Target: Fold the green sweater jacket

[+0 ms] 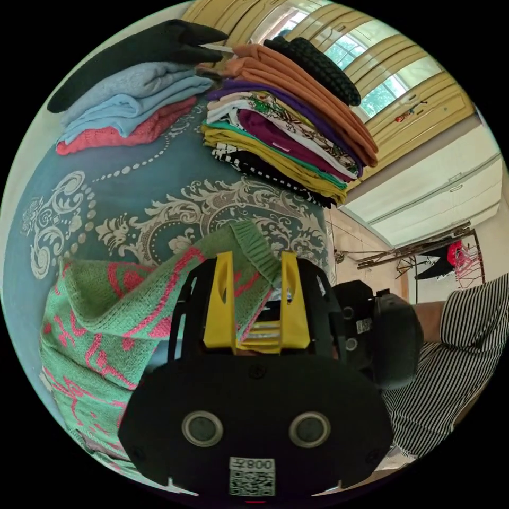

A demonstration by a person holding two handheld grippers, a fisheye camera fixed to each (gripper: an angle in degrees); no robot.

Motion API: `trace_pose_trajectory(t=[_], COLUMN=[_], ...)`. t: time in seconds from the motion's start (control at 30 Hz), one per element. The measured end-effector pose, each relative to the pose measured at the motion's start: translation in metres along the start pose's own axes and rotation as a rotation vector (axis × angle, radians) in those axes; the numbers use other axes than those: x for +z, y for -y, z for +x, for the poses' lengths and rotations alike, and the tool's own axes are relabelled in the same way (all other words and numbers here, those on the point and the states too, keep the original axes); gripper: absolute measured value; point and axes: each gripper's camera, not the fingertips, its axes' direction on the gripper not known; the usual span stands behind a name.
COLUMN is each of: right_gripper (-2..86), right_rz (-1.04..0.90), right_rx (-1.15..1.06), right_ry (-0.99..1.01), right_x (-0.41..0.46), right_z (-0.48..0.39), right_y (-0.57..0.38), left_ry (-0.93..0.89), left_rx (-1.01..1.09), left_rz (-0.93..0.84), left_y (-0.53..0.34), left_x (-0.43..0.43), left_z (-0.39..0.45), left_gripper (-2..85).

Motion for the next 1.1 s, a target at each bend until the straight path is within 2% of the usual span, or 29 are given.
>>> trace_pose_trajectory(t=[0.1, 0.2, 0.33, 0.47, 0.6, 0.67, 0.97, 1.1], right_gripper=[0.9, 1.2, 2.1, 2.9, 3.2, 3.2, 3.3, 3.4], right_rz=[0.006, 0.007, 0.011, 0.195, 0.325, 0.347, 0.199, 0.129], right_rx=[-0.033, -0.045, -0.018, -0.015, -0.130, -0.257, -0.581, -0.655], right_ry=[-0.056, -0.066, -0.052, -0.004, 0.016, 0.040, 0.184, 0.191], right_x=[-0.004, -0.011, -0.035, -0.101, -0.152, -0.164, -0.101, -0.075], right_z=[-0.029, -0.049, -0.072, -0.099, -0.151, -0.204, -0.407, -0.469], right_y=[0.006, 0.012, 0.025, 0.051, 0.092, 0.119, 0.159, 0.160], left_ry=[0.086, 0.078, -0.014, -0.198, -0.211, -0.193, -0.094, -0.100], left_rx=[0.015, -0.051, -0.214, -0.379, -0.466, -0.522, -0.846, -0.888], left_rz=[-0.096, 0.013, 0.375, 0.829, 1.041, 1.136, 1.284, 1.313], left_y=[-0.006, -0.035, -0.122, -0.262, -0.386, -0.467, -0.730, -0.798], left_x=[0.016, -0.004, -0.081, -0.161, -0.199, -0.212, -0.190, -0.177], left_z=[0.004, -0.002, -0.027, -0.064, -0.073, -0.071, -0.059, -0.057], left_gripper=[6.6, 4.8, 4.0, 3.5, 3.2, 3.1, 3.0, 3.0])
